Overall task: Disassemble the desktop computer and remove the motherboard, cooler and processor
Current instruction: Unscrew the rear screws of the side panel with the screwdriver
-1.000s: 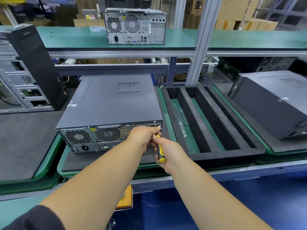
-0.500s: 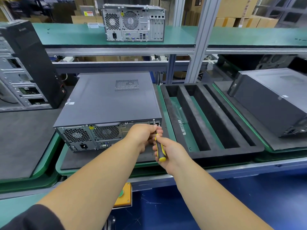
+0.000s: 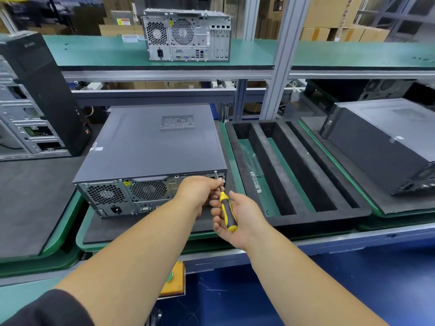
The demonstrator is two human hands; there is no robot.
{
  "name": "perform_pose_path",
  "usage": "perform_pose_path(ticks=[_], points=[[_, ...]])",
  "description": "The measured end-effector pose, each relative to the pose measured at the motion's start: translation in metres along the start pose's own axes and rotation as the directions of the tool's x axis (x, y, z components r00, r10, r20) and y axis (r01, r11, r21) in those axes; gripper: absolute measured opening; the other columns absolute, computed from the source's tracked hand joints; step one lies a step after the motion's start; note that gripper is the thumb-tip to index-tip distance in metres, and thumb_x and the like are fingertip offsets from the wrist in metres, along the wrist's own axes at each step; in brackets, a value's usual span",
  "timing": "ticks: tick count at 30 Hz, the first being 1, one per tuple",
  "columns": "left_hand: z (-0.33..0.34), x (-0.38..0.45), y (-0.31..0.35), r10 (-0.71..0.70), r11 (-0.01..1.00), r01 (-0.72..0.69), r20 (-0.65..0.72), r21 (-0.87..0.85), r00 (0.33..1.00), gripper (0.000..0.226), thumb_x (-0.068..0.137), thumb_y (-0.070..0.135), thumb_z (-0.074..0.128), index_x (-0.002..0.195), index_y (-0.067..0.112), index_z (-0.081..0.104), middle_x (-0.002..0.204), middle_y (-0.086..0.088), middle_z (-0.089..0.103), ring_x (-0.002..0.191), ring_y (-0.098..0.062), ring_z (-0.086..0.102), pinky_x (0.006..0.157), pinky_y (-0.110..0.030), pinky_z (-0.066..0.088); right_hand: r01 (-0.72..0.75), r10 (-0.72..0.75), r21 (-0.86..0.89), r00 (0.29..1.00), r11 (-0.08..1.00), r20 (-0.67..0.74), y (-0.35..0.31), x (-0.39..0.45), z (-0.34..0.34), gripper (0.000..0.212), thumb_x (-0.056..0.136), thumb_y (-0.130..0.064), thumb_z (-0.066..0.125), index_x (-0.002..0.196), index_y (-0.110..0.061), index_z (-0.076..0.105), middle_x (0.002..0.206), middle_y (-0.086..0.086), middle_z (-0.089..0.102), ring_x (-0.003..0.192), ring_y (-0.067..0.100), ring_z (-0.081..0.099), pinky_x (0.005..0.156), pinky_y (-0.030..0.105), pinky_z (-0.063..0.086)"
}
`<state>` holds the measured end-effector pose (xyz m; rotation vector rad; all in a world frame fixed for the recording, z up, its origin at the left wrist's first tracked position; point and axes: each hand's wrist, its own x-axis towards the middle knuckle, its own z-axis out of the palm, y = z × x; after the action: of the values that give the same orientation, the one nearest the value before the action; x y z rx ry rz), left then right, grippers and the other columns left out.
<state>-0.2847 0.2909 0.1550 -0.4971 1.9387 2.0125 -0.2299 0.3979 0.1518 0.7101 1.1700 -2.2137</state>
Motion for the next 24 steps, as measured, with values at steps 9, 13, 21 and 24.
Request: perform_pose_path(ticks=[9,13,21,24], points=[[-0.004,0.004,-0.001,-0.095,0.949,0.133,0.141,-0.287,0.985,0.032,0.099,0.029,0.050,0.108,0.001,0.062,0.098,-0.013,0.071,0.089,-0.022,0.068,0.082,-0.032,0.054,0.058,-0.058,-0.002,0.997,0.998,-0.045,0.007,0.000,0.003,0.025,0.097,-0.030,0.058,0.093,-0.007,0.069,0.062,0.004,0.062,0.044,0.012,0.052,0.042,0.021,0.043],[-0.010,0.013,0.003,-0.148,0.873,0.233,0.223,-0.428,0.964,0.049,0.099,0.041,0.044,0.110,-0.004,0.060,0.106,-0.019,0.070,0.094,-0.026,0.068,0.086,-0.034,0.054,0.066,-0.065,0.029,0.998,0.997,-0.024,0.009,0.002,0.005,0.019,0.096,-0.029,0.060,0.090,-0.011,0.064,0.061,0.003,0.057,0.041,0.011,0.043,0.040,0.021,0.037],[-0.004,0.018,0.006,-0.216,0.838,0.295,0.219,-0.458,0.952,0.058,0.101,0.047,0.036,0.107,-0.004,0.064,0.097,-0.017,0.073,0.091,-0.025,0.070,0.081,-0.031,0.055,-0.004,0.002,0.058,0.999,0.998,0.041,0.004,0.001,0.004,0.036,0.100,-0.035,0.039,0.093,-0.008,0.061,0.064,0.010,0.057,0.042,0.013,0.039,0.043,0.021,0.033],[-0.002,0.018,0.007,-0.217,0.831,0.293,0.210,-0.473,0.953,0.057,0.102,0.044,0.035,0.104,-0.006,0.062,0.093,-0.018,0.073,0.094,-0.026,0.069,0.077,-0.030,0.056,0.017,-0.017,0.014,1.000,1.000,0.017,0.005,0.001,0.003,0.030,0.100,-0.031,0.045,0.098,-0.008,0.063,0.065,0.008,0.061,0.045,0.014,0.046,0.043,0.021,0.040]])
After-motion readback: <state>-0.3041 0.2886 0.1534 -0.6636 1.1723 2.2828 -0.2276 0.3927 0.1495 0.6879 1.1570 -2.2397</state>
